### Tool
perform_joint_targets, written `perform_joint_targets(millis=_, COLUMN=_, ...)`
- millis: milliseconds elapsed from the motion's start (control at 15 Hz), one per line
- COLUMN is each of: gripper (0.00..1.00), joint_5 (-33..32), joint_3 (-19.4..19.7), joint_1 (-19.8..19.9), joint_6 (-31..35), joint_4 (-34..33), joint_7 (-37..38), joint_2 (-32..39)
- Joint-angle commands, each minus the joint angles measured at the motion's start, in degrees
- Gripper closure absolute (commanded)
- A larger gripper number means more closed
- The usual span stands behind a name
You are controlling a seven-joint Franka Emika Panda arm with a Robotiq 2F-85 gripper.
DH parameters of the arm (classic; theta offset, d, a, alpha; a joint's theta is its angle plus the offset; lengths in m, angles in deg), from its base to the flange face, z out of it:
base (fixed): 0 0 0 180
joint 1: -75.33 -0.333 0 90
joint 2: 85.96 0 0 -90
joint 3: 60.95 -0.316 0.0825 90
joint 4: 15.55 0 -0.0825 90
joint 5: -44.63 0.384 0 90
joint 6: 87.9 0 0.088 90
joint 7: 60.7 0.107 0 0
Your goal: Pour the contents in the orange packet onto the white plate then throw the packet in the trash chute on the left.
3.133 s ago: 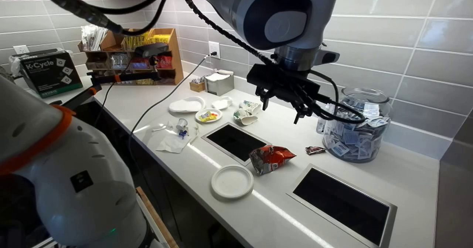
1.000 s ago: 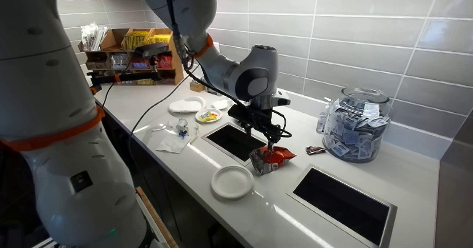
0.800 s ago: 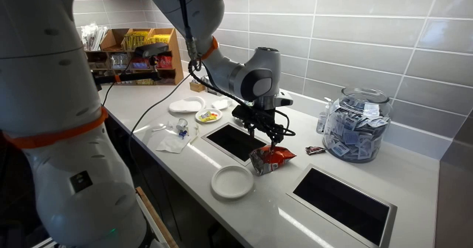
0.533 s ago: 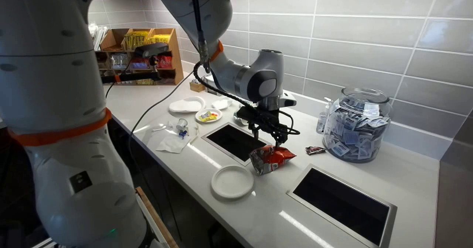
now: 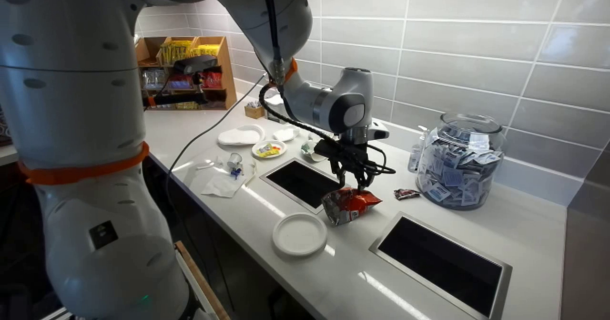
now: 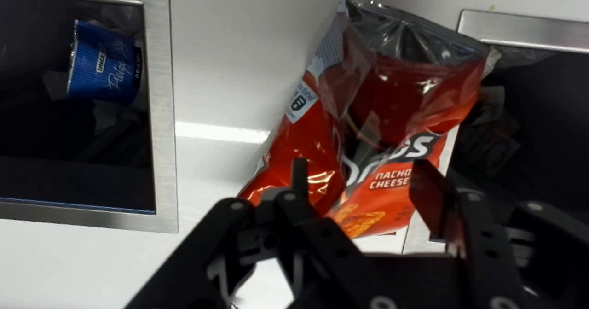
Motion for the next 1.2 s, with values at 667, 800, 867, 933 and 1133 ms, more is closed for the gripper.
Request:
perform_joint_targets(millis=667, gripper=1.00, joint_5=2.7, joint_3=-0.4, joint_1=2.0, joint_6=1.1, joint_4=1.5, joint_7=-1.1, joint_2=-1.0)
perform_joint_targets(millis=800, gripper=1.00, joint_5=4.8, joint_3=-1.1, joint_1=2.0, joint_6=1.3, joint_4=3.2, joint_7=-1.4, joint_2=-3.3)
perform_joint_targets(millis=867, gripper=1.00, joint_5=6.1, joint_3=-1.4, joint_1=1.9, joint_6=1.6, joint_4=4.3, joint_7=-1.5, joint_2=-4.8)
perform_joint_targets(millis=933, gripper=1.00, joint_5=7.8, joint_3=-1.7, joint_1=1.9, joint_6=2.1, joint_4=5.5, joint_7=-1.9, joint_2=-6.3)
perform_joint_targets(millis=1133, gripper=1.00, joint_5=9.9, joint_3=-2.1, joint_1=1.1, joint_6=5.7, joint_4=10.8, joint_7=-2.3, joint_2=-11.8)
